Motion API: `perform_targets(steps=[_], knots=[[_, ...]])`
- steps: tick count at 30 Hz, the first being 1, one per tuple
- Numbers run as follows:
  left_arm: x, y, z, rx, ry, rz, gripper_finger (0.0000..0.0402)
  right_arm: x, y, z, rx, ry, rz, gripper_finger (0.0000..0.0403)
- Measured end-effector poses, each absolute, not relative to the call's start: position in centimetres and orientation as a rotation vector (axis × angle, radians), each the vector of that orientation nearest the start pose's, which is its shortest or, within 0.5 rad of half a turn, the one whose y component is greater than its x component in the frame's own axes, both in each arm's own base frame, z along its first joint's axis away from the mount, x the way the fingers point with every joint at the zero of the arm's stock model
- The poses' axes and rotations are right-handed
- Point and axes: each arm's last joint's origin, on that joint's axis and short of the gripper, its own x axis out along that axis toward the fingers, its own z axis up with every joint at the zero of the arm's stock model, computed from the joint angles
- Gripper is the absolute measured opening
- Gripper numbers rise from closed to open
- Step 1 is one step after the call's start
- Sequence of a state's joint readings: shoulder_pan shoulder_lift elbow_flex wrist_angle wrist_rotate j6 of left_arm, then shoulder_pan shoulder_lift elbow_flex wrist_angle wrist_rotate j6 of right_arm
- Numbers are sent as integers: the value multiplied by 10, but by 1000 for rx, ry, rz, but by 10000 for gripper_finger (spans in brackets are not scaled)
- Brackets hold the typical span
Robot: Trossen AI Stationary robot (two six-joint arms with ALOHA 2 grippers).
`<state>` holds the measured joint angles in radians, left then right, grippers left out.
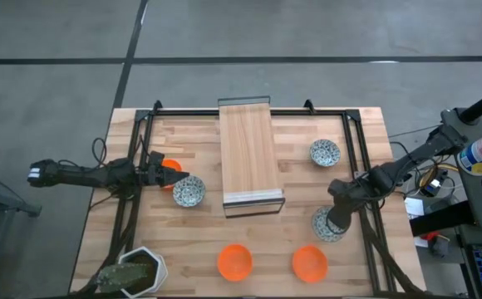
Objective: Pick & Place Mini bowls
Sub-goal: Put the bottom blue bowl on the shelf
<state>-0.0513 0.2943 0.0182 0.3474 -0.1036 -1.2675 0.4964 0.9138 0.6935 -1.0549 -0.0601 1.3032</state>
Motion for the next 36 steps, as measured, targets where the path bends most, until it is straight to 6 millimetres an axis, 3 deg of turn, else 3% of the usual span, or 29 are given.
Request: perform_targets(steps=[11,24,30,36], knots=[[116,-2,179,-1269,-111,13,0,134,43,289,951,1208,-566,11],[114,-1,193,-1277,-260,-23,0,166,-11,347,857,1159,-559,11],[114,-1,193,-1276,-261,-23,0,196,-49,370,852,1105,-608,11],[114,-1,193,-1276,-261,-24,0,240,-93,369,827,1126,-643,11]])
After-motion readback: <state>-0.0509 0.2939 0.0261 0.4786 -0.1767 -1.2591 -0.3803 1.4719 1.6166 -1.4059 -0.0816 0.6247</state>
